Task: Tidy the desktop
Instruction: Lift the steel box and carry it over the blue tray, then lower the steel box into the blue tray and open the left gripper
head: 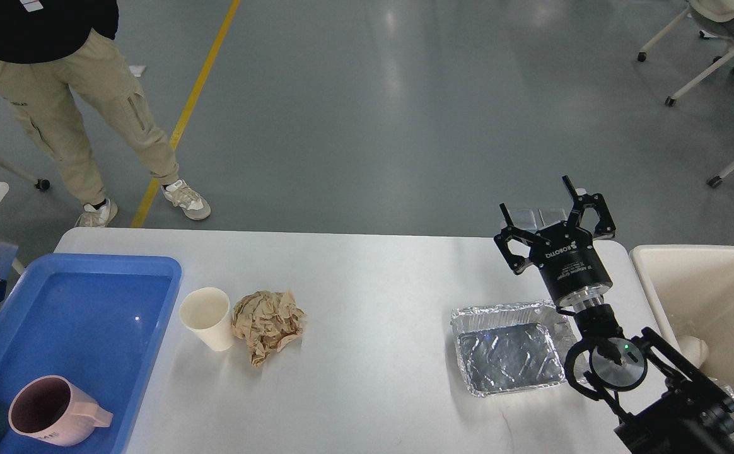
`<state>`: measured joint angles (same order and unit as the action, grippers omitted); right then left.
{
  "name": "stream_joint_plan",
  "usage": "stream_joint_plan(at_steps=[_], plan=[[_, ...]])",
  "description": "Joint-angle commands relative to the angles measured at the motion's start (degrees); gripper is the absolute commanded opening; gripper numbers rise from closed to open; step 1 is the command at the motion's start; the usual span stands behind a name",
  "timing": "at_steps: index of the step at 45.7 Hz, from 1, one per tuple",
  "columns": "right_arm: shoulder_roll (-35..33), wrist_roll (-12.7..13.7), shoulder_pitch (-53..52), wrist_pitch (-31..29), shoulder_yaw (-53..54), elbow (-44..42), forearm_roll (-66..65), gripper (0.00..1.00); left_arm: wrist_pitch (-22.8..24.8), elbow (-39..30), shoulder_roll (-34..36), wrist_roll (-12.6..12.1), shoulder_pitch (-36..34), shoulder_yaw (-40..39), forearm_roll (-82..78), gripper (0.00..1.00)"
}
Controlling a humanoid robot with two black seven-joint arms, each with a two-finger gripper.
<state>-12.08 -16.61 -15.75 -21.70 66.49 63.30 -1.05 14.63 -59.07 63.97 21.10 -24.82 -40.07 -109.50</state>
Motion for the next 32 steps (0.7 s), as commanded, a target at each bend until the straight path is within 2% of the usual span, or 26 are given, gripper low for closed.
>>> stream_joint_plan(at_steps=[1,12,23,32], plan=[[0.0,0.0,0.2,0.0,-0.1,0.1,0.0,1.0,0.0,1.4,-3.7,0.0,-0.8,1.2,-2.4,0.02],[-0.2,0.0,1.5,-0.2,-0.1,1.0,-0.1,1.0,0.1,5.9,-11.0,0.2,-1.2,1.6,-6.2,0.03],[0.0,0.0,2.0,-0.2,-0.3,1.0,-0.1,1.0,-0.3,10.7,-13.9,1.7,-5.2,8.3,-5.7,0.03],[0.0,0.0,2.0,-0.2,-0.5,1.0,-0.1,1.0,-2.4,15.5,-17.8,1.8,-5.9,10.0,-5.5,0.03]])
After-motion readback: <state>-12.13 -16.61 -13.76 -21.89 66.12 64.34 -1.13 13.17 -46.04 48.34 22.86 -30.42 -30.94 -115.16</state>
